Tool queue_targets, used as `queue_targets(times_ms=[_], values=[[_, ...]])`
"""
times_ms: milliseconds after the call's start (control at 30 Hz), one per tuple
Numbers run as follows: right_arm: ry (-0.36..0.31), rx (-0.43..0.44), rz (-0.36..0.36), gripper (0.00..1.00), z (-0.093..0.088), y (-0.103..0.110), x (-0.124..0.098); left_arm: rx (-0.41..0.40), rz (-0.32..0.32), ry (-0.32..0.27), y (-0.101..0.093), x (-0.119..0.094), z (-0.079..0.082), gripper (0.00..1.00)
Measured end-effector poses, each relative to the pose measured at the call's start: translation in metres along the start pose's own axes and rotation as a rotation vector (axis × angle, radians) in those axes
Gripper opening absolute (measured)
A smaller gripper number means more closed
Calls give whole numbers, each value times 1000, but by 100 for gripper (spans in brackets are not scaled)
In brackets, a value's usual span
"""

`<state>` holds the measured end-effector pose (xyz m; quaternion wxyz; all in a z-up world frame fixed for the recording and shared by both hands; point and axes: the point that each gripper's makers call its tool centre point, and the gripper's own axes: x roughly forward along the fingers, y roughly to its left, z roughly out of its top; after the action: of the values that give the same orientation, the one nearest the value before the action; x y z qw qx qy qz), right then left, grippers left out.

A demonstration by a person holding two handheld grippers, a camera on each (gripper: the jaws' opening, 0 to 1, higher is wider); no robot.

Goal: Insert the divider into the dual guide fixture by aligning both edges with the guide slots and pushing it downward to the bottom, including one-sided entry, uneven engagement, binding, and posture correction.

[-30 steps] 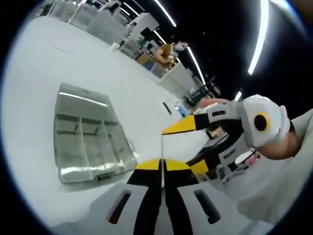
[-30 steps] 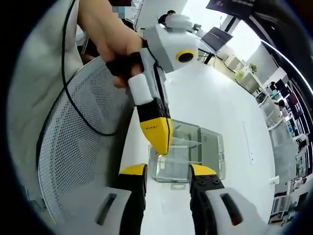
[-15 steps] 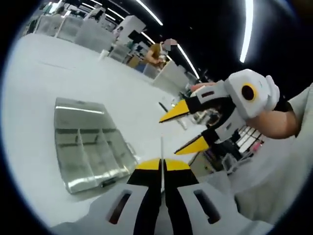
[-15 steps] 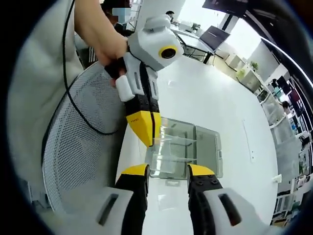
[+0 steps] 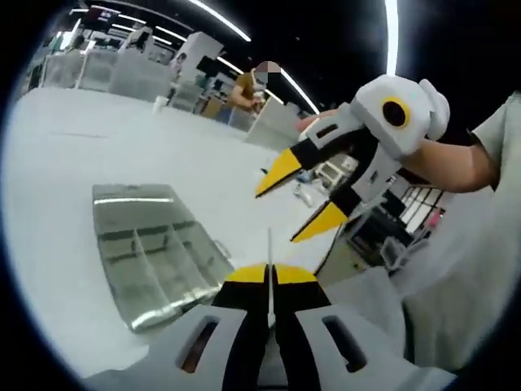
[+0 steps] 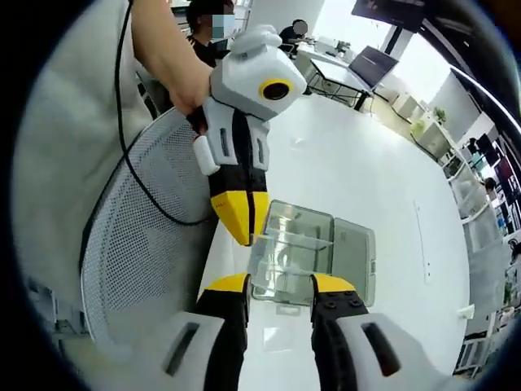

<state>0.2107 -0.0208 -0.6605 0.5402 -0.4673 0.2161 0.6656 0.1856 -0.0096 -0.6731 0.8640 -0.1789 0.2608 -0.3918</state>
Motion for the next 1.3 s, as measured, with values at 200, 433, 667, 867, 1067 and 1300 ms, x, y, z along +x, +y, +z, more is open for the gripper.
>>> queue_targets(times_ms=[200, 433, 667, 867, 1067, 1300], values=[[-8, -15, 37, 23, 9, 2, 0, 94, -9, 17, -2, -4, -3, 0], [-5, -37, 115, 20, 16, 12, 2, 147, -17, 23, -3, -7, -2, 0], [15, -53, 184, 15, 16, 17, 5, 196, -22, 24, -2, -6, 1, 0], [38, -75, 231, 7, 14, 19, 7, 258, -26, 17, -6, -5, 6, 0], [54, -75, 268, 5, 12, 20, 6, 318, -32, 24, -9, -3, 9, 0], [72, -71, 298, 0, 9, 18, 5, 404, -44, 30, -16, 1, 11, 0]])
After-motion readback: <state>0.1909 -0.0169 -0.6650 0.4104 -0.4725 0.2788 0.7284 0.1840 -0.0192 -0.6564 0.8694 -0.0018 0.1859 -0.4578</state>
